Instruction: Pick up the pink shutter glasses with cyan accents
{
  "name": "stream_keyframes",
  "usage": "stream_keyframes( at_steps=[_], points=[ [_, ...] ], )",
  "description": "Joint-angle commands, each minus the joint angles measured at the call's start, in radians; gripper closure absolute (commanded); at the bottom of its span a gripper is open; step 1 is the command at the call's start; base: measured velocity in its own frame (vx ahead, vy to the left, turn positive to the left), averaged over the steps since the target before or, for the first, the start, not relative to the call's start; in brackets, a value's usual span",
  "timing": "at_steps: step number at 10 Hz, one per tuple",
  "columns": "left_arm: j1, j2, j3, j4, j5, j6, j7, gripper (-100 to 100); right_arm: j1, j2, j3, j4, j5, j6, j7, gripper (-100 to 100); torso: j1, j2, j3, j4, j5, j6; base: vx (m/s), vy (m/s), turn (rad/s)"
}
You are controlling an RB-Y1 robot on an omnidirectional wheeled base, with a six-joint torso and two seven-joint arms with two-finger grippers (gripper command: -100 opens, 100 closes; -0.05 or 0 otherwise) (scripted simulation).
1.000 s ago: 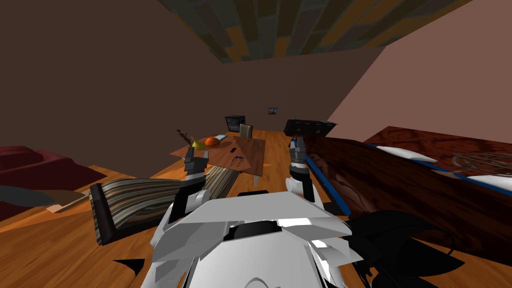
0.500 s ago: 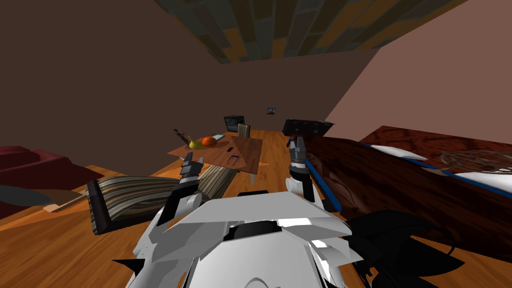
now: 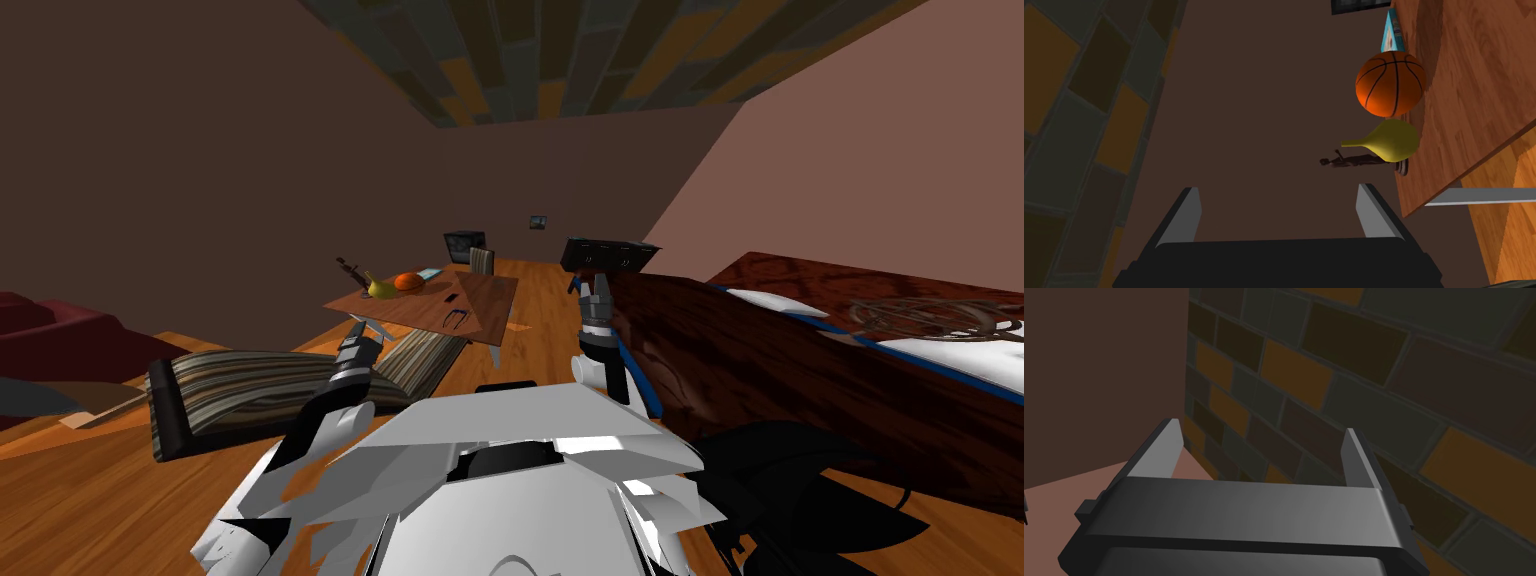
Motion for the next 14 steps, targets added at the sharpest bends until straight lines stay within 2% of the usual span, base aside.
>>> stream_keyframes(
  at_steps=[1, 3, 4, 5, 6, 8, 9, 10, 11, 12, 13, 14],
  points=[
    [0.022, 0.022, 0.050, 0.030, 0.041, 0.046, -0.014, -100, 0.000, 0.000, 0.000, 0.000, 0.000, 0.000, 0.000, 0, 0.000, 0.000, 0.000, 0.000, 0.000, 0.000, -0.009, -0.117, -0.023],
    [0.031, 0.060, 0.108, 0.101, 0.103, 0.100, -0.042, -100, 0.000, 0.000, 0.000, 0.000, 0.000, 0.000, 0.000, 0, 0.001, -0.001, -0.001, 0.000, 0.001, 0.000, 0.016, -0.167, -0.035],
    [0.031, 0.060, 0.117, 0.123, 0.107, 0.109, -0.042, -100, 0.000, 0.000, 0.000, 0.000, 0.000, 0.000, 0.000, 0, 0.000, -0.003, -0.002, -0.001, 0.000, 0.000, 0.035, -0.152, -0.002],
    [0.034, 0.079, 0.148, 0.168, 0.140, 0.142, -0.055, -100, 0.000, 0.000, 0.000, 0.000, 0.000, 0.000, 0.000, 0, 0.000, -0.004, -0.002, -0.001, 0.000, 0.000, -0.004, -0.169, -0.022],
    [0.034, 0.079, 0.148, 0.173, 0.140, 0.142, -0.055, -100, 0.000, 0.000, 0.000, 0.000, 0.000, 0.000, 0.000, 0, 0.000, -0.002, -0.001, -0.001, 0.000, 0.000, -0.003, -0.122, -0.006],
    [0.037, 0.115, 0.205, 0.257, 0.208, 0.199, -0.080, -100, 0.000, 0.000, 0.000, 0.000, 0.000, 0.000, 0.000, 0, 0.004, -0.003, -0.002, -0.001, 0.001, 0.000, 0.045, -0.133, -0.037],
    [0.037, 0.115, 0.205, 0.277, 0.208, 0.210, -0.080, -100, 0.000, 0.000, 0.000, 0.000, 0.000, 0.000, 0.000, 0, 0.001, -0.005, -0.003, -0.001, 0.001, 0.000, 0.073, -0.135, 0.007],
    [0.036, 0.132, 0.231, 0.320, 0.241, 0.238, -0.092, -100, 0.000, 0.000, 0.000, 0.000, 0.000, 0.000, 0.000, 0, 0.002, -0.006, -0.004, -0.001, 0.000, 0.000, 0.067, -0.141, -0.030],
    [0.036, 0.132, 0.231, 0.331, 0.241, 0.245, -0.092, -100, 0.000, 0.000, 0.000, 0.000, 0.000, 0.000, 0.000, 0, 0.002, -0.006, -0.004, -0.001, 0.000, 0.000, 0.058, -0.103, -0.008],
    [0.034, 0.149, 0.254, 0.385, 0.274, 0.278, -0.102, -100, 0.000, 0.000, 0.000, 0.000, 0.000, 0.000, 0.000, 0, 0.004, -0.006, -0.003, -0.001, 0.001, 0.000, 0.076, -0.113, -0.025],
    [0.034, 0.149, 0.254, 0.386, 0.274, 0.280, -0.102, -100, 0.000, 0.000, 0.000, 0.000, 0.000, 0.000, 0.000, 0, 0.004, -0.007, -0.004, -0.001, 0.001, 0.000, 0.068, -0.095, -0.007],
    [0.031, 0.166, 0.275, 0.441, 0.307, 0.308, -0.112, -100, 0.000, 0.000, 0.000, 0.000, 0.000, 0.000, 0.000, 0, 0.005, -0.006, -0.004, -0.001, 0.001, 0.000, 0.083, -0.100, -0.031]
  ],
)
